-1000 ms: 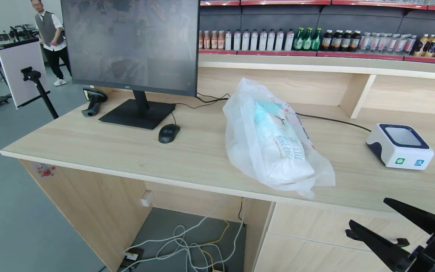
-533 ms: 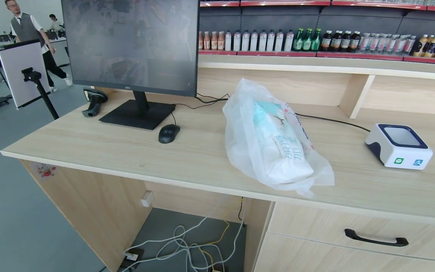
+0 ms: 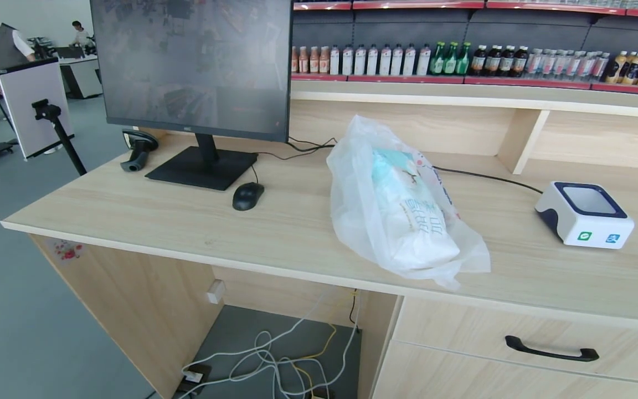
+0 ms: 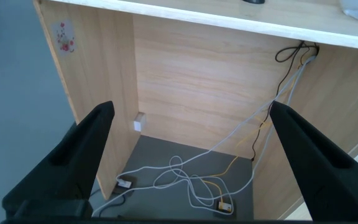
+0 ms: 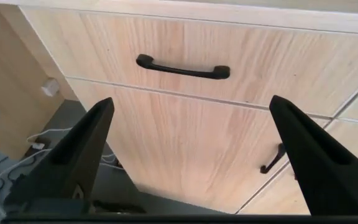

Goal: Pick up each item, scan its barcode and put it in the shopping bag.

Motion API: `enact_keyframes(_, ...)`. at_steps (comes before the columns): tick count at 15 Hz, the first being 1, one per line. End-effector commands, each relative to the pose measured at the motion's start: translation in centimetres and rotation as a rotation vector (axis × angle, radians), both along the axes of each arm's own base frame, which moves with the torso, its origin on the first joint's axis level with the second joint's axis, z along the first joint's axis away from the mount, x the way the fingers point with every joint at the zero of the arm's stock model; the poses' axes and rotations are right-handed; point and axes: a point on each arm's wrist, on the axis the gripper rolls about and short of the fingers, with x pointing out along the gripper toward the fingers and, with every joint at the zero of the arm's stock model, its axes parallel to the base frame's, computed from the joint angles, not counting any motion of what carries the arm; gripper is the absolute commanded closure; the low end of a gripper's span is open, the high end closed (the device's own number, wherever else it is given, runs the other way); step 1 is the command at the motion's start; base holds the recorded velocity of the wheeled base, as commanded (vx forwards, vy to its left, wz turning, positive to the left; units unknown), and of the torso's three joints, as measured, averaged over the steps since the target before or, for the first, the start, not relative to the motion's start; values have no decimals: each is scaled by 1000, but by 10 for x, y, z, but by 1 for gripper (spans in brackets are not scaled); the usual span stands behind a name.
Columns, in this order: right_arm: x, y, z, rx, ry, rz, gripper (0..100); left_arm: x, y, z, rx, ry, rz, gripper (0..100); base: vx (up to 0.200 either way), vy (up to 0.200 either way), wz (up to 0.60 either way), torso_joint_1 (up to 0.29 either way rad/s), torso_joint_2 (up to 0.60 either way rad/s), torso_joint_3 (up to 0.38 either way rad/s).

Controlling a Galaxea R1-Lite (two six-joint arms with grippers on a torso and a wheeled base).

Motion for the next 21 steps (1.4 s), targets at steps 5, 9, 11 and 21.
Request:
enact_keyframes(5, -5, 1, -1, -28, -55, -64, 0, 0, 0, 0, 0, -2, 0, 0, 0, 0, 0, 0, 0, 0)
enact_keyframes(9, -5, 1, -1, -37, -54, -55, 0, 0, 0, 0, -6, -2, 0, 0, 0, -150, -300, -2, -1, 1)
enact_keyframes(11, -5, 1, -1, -39, -54, -55, 0, 0, 0, 0, -6, -2, 0, 0, 0, -200, -600, 17, 5, 0)
enact_keyframes(21, -5, 1, -1, -39, -54, -55, 0, 0, 0, 0, -6, -2, 0, 0, 0, -200, 0, 2, 4, 2)
